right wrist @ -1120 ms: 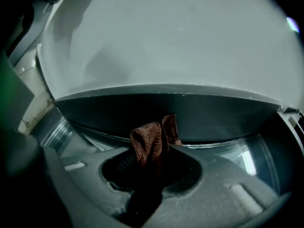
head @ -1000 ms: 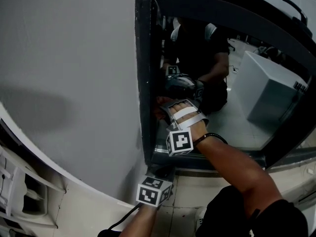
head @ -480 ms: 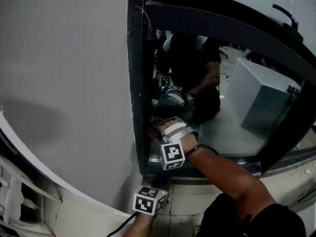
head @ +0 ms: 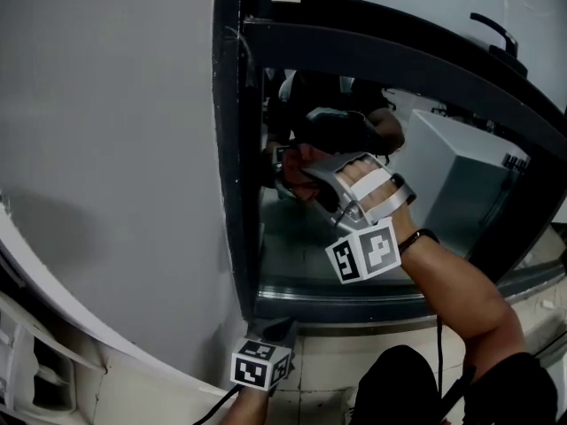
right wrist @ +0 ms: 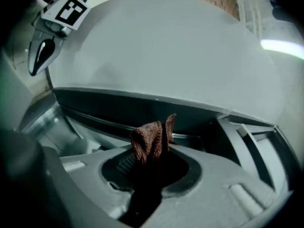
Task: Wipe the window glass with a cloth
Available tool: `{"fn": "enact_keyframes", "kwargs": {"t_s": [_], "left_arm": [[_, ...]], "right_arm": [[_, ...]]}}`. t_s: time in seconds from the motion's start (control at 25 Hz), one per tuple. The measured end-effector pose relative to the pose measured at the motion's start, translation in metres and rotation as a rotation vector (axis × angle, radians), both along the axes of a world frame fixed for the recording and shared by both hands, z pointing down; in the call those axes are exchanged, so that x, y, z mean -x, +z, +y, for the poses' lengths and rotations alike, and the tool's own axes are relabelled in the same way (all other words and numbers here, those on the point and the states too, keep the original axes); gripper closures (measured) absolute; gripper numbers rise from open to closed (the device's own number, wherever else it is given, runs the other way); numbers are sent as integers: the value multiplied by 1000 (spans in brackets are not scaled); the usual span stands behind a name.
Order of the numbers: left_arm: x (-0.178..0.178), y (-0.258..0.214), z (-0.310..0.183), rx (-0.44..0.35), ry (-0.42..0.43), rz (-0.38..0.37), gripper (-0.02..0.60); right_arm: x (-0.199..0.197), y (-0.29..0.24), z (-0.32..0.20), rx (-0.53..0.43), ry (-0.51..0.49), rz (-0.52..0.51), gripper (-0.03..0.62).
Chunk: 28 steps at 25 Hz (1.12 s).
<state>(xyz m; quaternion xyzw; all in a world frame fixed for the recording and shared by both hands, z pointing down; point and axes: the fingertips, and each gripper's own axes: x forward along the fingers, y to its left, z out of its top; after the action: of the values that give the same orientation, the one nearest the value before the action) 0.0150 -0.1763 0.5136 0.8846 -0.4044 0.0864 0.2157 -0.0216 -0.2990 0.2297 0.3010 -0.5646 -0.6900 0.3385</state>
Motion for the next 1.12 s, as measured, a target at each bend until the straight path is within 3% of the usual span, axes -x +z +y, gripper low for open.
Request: {"fn": "enact_keyframes", "kwargs": {"t_s": [0.16, 0.36, 0.68, 1.12], "left_arm": [[-2, 0, -1, -3, 3, -7, 565], [-3, -1, 0, -5, 4, -8, 565], [-6, 0, 0, -3, 8, -9, 565], [0, 2, -3, 5, -4, 3, 565]], "right_arm": [[-21, -74, -20, -137, 71, -39, 520], [-28, -117, -27, -249, 118, -68, 520], [-34, -118, -49, -307, 172, -41, 520], [-32, -71, -50, -263, 158, -5, 522]]}}
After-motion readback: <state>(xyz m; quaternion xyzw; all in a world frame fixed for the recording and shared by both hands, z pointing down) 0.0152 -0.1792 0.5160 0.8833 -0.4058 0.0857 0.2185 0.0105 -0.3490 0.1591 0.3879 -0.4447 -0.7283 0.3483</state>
